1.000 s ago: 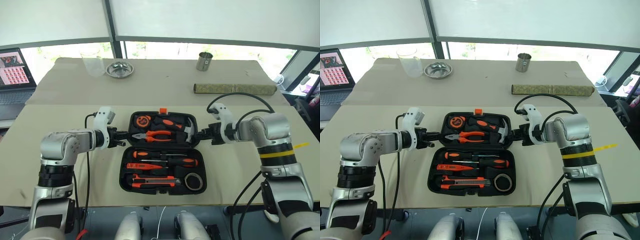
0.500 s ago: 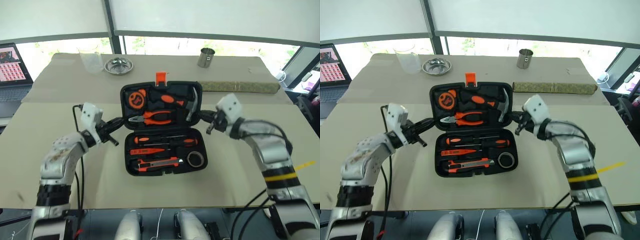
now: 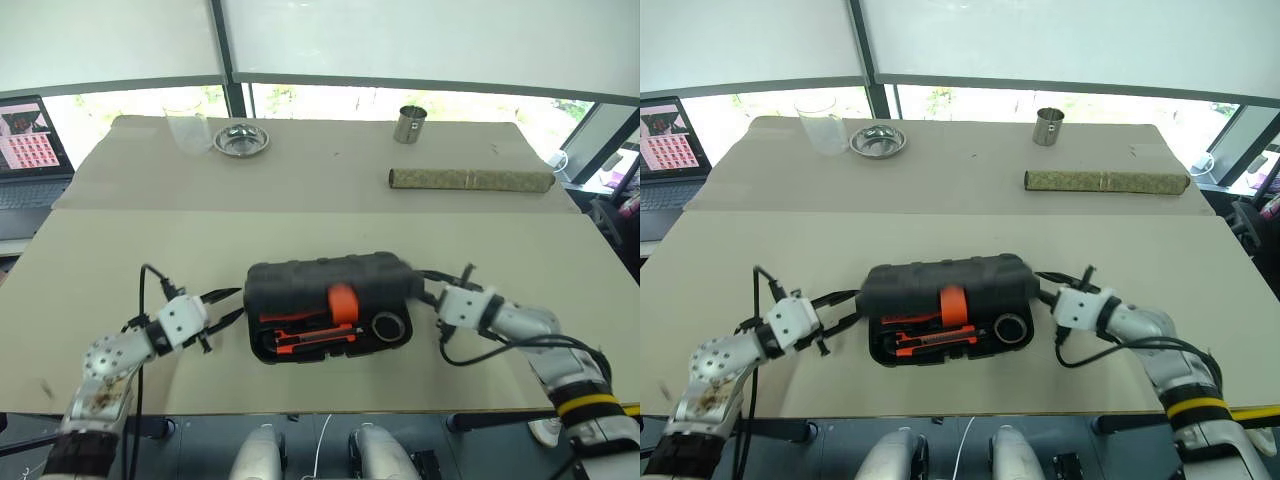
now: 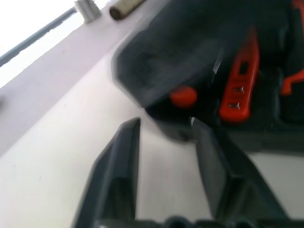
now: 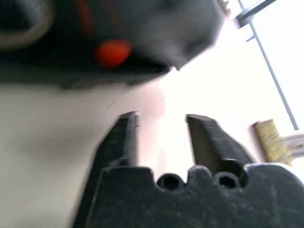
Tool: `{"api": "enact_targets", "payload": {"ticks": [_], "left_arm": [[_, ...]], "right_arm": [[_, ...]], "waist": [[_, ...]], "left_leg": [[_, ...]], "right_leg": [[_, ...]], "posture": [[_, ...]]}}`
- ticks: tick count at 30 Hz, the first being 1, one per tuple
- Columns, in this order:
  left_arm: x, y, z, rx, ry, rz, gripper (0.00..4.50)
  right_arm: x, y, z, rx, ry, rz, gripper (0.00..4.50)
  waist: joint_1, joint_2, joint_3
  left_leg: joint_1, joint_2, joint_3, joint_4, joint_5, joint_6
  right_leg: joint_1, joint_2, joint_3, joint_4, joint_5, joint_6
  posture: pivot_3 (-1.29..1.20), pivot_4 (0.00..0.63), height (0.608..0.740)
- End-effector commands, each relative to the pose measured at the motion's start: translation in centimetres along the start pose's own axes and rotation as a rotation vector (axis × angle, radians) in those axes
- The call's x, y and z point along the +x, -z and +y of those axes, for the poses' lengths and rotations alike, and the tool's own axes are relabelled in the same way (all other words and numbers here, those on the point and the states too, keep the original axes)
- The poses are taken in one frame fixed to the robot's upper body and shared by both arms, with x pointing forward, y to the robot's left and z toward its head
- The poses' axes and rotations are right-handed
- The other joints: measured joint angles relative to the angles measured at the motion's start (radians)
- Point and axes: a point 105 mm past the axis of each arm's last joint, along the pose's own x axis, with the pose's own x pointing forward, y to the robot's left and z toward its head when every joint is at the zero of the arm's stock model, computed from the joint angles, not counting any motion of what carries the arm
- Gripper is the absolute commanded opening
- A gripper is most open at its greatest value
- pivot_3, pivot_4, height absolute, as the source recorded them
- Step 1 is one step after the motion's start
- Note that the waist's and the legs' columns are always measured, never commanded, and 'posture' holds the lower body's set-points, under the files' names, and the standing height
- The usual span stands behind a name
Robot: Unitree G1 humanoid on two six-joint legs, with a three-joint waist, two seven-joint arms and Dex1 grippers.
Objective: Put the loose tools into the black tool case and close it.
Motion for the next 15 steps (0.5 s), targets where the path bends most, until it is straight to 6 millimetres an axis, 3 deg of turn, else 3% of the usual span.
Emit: {"api": "enact_targets", "payload": {"ticks": [1,3,4,7,13,15], "left_arm": [[-1.1,-0.1,1.4,-0.041,-0.027,0.021,2.9],[-1.1,0.1,1.6,-0.084,-0.011,0.036,2.9],[-0.9,0.1,1.7,-0.118,0.006,0.038,2.9],[-0.1,-0.4,2.9,-0.216,0.002,0.024,2.06],[3.3,-1.2,5.8,-0.307,0.003,0.01,0.0],[4.5,-1.0,6.0,-0.324,0.032,0.03,0.0]], "right_arm": [[-2.0,-0.6,-2.3,0.037,0.063,-0.027,3.43],[-2.9,-0.7,-2.5,0.098,0.066,-0.028,3.43],[-3.6,-1.1,-2.3,0.145,0.053,-0.04,3.08],[-5.1,-2.9,-1.0,0.297,-0.026,-0.068,2.08],[-6.1,-6.9,4.2,0.494,-0.295,-0.077,0.07],[-5.6,-7.2,5.1,0.569,-0.297,-0.064,0.03]], "waist": [[-0.001,0.0,0.0],[0.001,0.0,0.0],[0.002,0.0,0.0],[0.01,0.0,0.0],[0.012,-0.001,0.0],[0.012,-0.002,-0.001]], "left_leg": [[0.001,0.0,0.0,0.0,0.0,0.0],[0.001,0.0,0.0,0.0,0.0,0.0],[0.001,0.001,0.0,0.0,0.0,0.0],[0.001,0.001,-0.001,0.0,0.0,0.0],[0.0,0.0,-0.002,0.001,0.0,0.0],[0.001,-0.001,-0.003,0.002,0.0,0.0]], "right_leg": [[0.0,0.001,0.0,0.0,0.0,0.0],[0.001,0.001,0.0,0.0,0.0,0.0],[0.001,0.001,0.0,0.0,0.0,0.0],[0.001,0.0,-0.001,0.0,0.0,0.0],[0.002,0.002,-0.002,0.0,0.0,0.0],[0.002,0.002,-0.001,0.001,0.0,0.001]], "posture": [[0.0,0.15,0.74],[0.0,0.15,0.74],[0.0,0.15,0.74],[0.0,0.15,0.74],[0.0,0.15,0.74],[0.0,0.15,0.74]]}}
